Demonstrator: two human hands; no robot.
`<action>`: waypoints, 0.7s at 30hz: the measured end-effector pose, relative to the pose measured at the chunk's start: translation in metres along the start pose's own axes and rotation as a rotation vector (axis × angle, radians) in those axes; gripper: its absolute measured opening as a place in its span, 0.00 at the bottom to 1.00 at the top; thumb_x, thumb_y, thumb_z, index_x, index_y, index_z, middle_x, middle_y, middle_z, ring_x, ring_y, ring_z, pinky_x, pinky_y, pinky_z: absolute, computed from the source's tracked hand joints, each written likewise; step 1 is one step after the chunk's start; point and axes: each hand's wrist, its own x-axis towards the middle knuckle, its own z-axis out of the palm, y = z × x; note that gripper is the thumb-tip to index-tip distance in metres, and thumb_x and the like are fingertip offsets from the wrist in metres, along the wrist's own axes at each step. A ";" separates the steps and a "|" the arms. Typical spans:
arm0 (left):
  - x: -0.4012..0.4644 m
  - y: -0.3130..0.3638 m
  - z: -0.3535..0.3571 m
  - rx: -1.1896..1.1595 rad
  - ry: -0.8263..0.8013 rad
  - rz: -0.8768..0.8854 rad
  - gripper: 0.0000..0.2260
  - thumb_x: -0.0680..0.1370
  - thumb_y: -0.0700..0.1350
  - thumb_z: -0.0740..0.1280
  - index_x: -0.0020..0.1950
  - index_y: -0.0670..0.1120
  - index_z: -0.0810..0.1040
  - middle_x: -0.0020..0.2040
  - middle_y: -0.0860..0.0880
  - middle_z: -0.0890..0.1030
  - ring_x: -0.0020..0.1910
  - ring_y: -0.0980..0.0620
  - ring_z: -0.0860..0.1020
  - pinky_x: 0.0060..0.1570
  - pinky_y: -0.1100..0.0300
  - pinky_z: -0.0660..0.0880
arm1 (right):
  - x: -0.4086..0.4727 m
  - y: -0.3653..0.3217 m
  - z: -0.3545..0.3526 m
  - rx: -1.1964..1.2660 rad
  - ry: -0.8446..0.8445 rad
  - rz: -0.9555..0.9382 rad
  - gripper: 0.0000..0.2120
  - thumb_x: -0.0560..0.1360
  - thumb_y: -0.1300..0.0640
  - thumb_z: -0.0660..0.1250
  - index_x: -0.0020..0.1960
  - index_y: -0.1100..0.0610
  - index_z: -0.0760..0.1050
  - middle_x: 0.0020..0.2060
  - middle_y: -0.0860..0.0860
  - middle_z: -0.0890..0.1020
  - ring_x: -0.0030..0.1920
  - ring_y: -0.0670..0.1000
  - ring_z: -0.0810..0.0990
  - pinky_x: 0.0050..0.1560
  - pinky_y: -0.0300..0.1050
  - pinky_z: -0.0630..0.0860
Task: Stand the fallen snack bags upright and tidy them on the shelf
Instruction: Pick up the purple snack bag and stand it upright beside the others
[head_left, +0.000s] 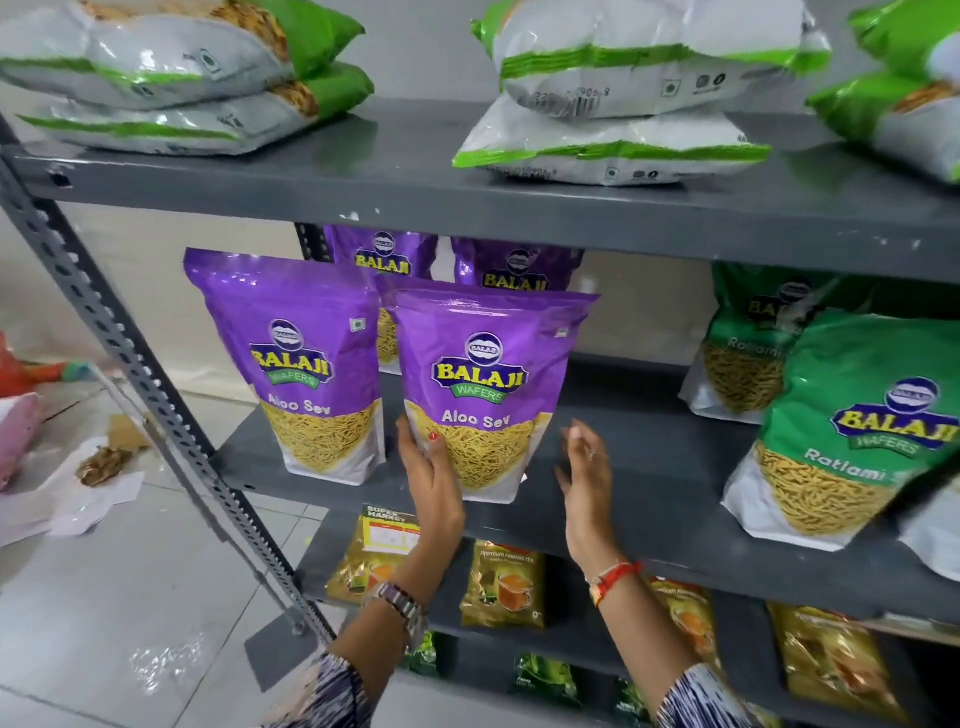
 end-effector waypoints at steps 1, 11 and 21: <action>-0.009 -0.004 0.006 -0.001 0.010 0.059 0.30 0.77 0.59 0.53 0.75 0.49 0.49 0.73 0.54 0.57 0.69 0.60 0.61 0.62 0.68 0.63 | -0.003 0.001 -0.011 0.028 0.038 -0.019 0.10 0.76 0.49 0.63 0.57 0.46 0.72 0.57 0.44 0.76 0.59 0.43 0.74 0.64 0.48 0.70; -0.077 -0.021 0.101 0.313 0.021 0.323 0.34 0.75 0.52 0.57 0.75 0.46 0.43 0.75 0.42 0.40 0.76 0.47 0.39 0.74 0.49 0.37 | -0.001 -0.052 -0.188 0.093 0.770 -0.365 0.08 0.74 0.60 0.62 0.46 0.47 0.72 0.39 0.43 0.77 0.40 0.39 0.77 0.48 0.39 0.73; -0.070 -0.014 0.138 0.353 0.322 0.288 0.33 0.76 0.53 0.57 0.74 0.38 0.50 0.74 0.31 0.50 0.75 0.37 0.48 0.72 0.47 0.37 | 0.020 -0.103 -0.266 -0.046 0.774 -0.406 0.08 0.75 0.57 0.62 0.47 0.44 0.69 0.44 0.43 0.73 0.46 0.45 0.72 0.52 0.42 0.69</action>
